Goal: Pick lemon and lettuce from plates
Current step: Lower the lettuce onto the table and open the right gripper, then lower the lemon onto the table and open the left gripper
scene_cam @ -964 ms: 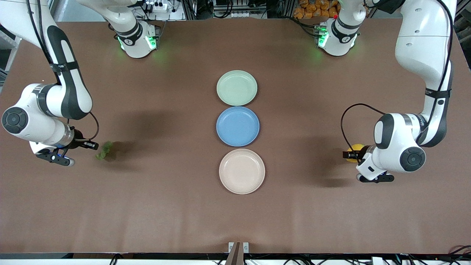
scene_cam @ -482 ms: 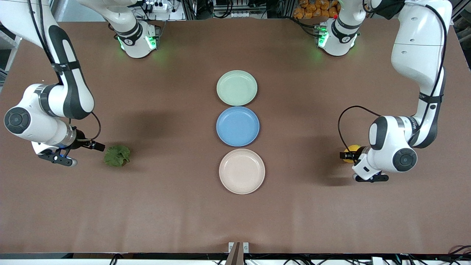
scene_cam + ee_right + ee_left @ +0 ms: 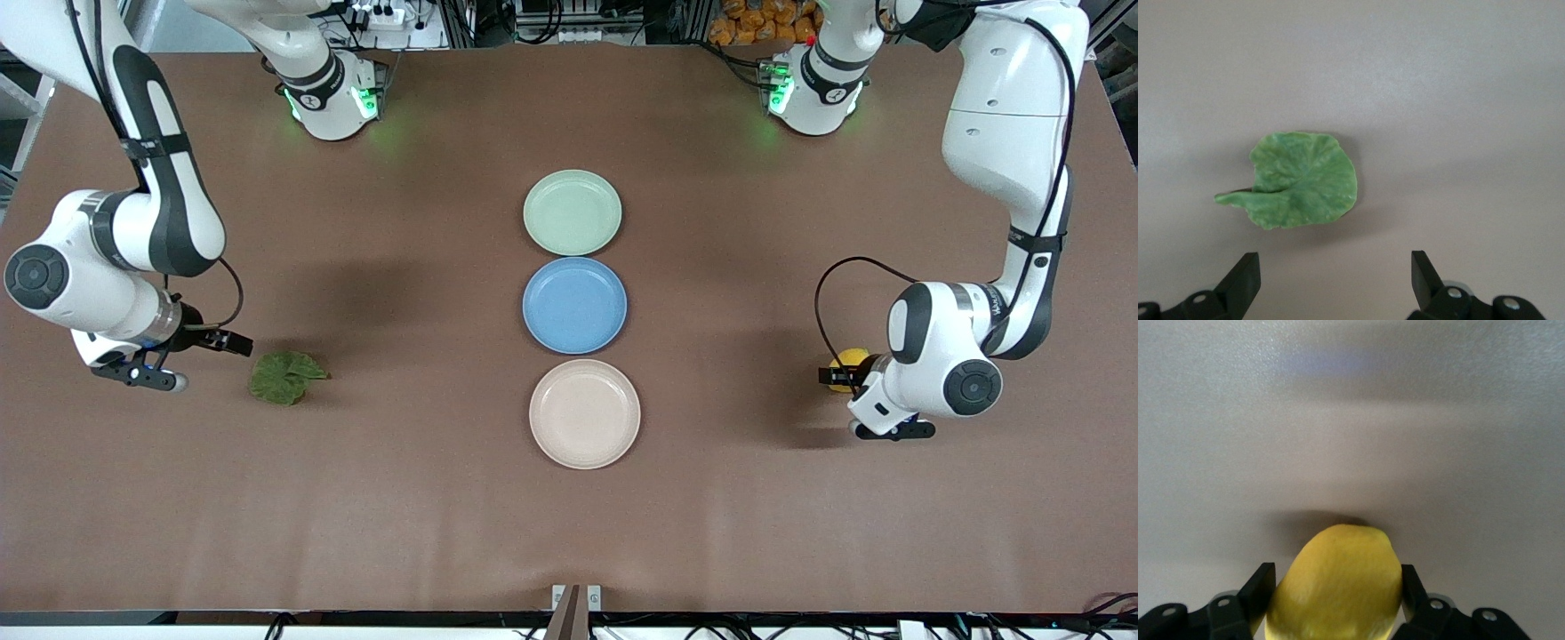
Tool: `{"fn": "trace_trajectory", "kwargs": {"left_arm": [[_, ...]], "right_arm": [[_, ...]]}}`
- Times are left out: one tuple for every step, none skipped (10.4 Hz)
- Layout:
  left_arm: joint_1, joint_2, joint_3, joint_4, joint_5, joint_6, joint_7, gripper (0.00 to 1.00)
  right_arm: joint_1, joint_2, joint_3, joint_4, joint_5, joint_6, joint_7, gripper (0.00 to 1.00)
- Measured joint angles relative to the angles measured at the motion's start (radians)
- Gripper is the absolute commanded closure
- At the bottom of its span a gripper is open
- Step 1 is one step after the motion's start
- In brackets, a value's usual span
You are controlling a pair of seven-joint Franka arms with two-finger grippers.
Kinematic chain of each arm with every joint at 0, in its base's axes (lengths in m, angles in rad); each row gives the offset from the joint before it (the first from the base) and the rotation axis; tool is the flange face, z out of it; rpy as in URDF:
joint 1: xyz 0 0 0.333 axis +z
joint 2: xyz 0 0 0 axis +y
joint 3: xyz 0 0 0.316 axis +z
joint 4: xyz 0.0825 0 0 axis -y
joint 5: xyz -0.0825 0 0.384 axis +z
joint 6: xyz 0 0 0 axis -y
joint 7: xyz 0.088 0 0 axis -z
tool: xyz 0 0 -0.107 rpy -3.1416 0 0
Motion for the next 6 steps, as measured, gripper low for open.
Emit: {"fn": "trace_trajectory", "kwargs": {"left_arm": [[0.000,0.002,0.000,0.000,0.001,0.004,0.000,0.00],[0.000,0.001,0.000,0.002,0.001,0.004,0.000,0.00],[-0.001,-0.003,0.000,0.006,0.002,0.004,0.000,0.00],[-0.001,-0.010,-0.001,0.013,0.002,-0.001,0.000,0.00],[-0.003,-0.022,-0.001,0.020,0.006,-0.013,0.000,0.00],[-0.005,-0.036,-0.002,0.023,0.022,-0.025,0.000,0.00]], "right_arm": [[0.000,-0.030,0.000,-0.062,0.000,0.062,-0.019,0.00],[0.000,-0.055,0.000,-0.115,0.000,0.105,-0.033,0.00],[0.000,-0.081,0.000,-0.147,0.000,0.114,-0.039,0.00],[0.000,-0.106,0.000,-0.161,0.000,0.104,-0.041,0.00],[0.000,-0.130,0.000,-0.165,0.000,0.083,-0.043,0.00],[-0.001,-0.154,0.000,-0.167,0.000,0.062,-0.047,0.00]]}}
